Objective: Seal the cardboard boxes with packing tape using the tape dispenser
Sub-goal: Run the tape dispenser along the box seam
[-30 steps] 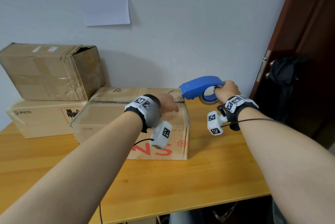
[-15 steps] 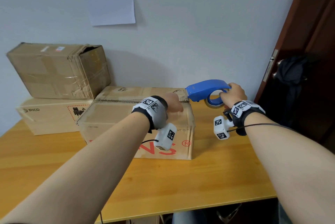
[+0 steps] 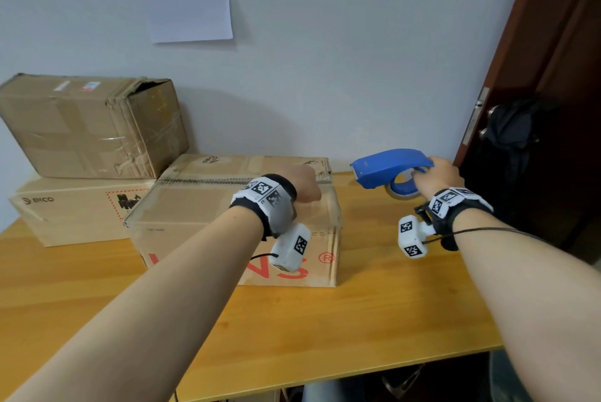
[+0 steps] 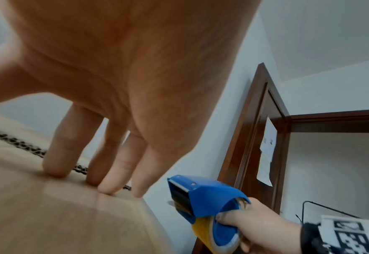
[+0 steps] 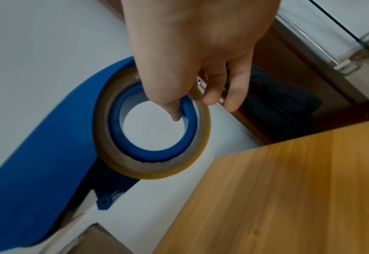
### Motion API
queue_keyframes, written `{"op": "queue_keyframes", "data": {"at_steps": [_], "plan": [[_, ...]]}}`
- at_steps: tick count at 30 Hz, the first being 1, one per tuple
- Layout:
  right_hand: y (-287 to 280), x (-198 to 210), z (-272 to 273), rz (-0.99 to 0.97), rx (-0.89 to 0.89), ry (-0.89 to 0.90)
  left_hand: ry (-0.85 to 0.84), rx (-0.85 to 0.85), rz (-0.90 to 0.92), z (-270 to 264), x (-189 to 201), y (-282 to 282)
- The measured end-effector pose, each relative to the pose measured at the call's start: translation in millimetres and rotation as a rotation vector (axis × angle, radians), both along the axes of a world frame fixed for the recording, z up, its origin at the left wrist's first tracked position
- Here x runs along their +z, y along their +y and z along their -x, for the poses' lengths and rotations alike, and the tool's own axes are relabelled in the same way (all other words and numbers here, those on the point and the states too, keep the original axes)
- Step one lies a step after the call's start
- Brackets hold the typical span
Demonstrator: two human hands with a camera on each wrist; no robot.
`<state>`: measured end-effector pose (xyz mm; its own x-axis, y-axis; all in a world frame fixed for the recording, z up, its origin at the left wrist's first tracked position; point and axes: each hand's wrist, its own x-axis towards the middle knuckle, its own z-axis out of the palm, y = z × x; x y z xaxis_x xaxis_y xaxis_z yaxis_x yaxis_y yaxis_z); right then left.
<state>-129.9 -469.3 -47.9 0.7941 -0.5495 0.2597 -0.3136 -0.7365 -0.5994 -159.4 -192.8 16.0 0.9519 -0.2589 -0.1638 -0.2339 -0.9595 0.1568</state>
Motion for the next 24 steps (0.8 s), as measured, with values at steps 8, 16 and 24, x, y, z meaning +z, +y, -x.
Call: {"op": "queue_keyframes", "data": {"at_steps": [8,16,24], "plan": [[2.5,7.7,-4.1,-0.033,0.032,-0.034,-0.056,-0.075,-0.106,6.4,-4.6,-7.3],[14.0,3.8,-11.4,-0.055,0.025,-0.127,-0.026,-0.097,-0.031,8.2,-0.3,0.1],[16.0,11.2,-15.4,-0.175,0.028,-0.375,-0.022,0.001,0.006,2.4,-2.2,0.0]]}}
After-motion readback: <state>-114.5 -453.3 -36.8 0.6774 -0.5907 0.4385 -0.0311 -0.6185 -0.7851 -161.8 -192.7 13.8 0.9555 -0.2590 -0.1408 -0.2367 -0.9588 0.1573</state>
